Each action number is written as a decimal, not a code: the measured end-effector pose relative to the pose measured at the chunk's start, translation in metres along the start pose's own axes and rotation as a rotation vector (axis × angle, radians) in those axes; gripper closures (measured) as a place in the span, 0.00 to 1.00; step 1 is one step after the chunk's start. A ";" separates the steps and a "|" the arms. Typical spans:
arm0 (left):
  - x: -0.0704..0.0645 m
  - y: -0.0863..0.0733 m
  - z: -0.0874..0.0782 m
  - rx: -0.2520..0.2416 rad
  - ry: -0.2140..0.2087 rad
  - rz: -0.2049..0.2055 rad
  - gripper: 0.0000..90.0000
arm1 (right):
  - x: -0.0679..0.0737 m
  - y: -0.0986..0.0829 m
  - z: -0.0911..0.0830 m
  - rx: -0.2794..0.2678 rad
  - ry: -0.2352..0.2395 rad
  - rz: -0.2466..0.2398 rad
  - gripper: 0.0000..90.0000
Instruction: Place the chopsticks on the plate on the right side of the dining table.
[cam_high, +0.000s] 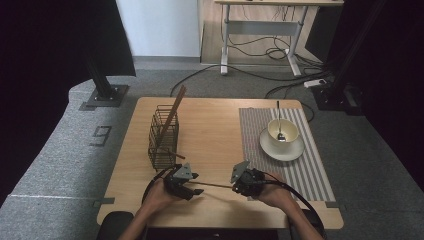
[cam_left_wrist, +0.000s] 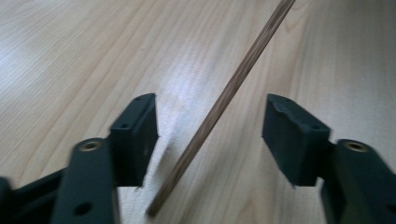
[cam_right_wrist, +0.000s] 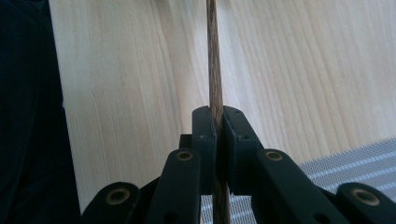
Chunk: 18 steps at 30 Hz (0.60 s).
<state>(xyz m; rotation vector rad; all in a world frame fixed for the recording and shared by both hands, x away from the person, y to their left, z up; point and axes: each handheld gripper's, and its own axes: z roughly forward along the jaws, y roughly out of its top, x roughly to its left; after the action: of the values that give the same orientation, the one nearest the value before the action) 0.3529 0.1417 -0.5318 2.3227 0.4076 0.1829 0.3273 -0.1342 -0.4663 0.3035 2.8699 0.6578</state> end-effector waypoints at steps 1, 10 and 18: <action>0.000 0.000 0.000 -0.003 0.003 -0.005 0.34 | 0.000 -0.002 -0.001 -0.001 -0.003 0.006 0.92; 0.004 -0.001 0.002 0.016 0.057 -0.039 0.20 | -0.007 -0.023 -0.012 0.004 -0.040 0.074 0.92; 0.006 -0.004 0.007 0.043 0.069 -0.074 0.13 | -0.013 -0.037 -0.024 -0.009 -0.072 0.131 0.92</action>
<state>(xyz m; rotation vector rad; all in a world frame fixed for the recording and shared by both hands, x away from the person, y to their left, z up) 0.3596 0.1418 -0.5394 2.3438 0.5361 0.2203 0.3291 -0.1799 -0.4600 0.5074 2.7963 0.6682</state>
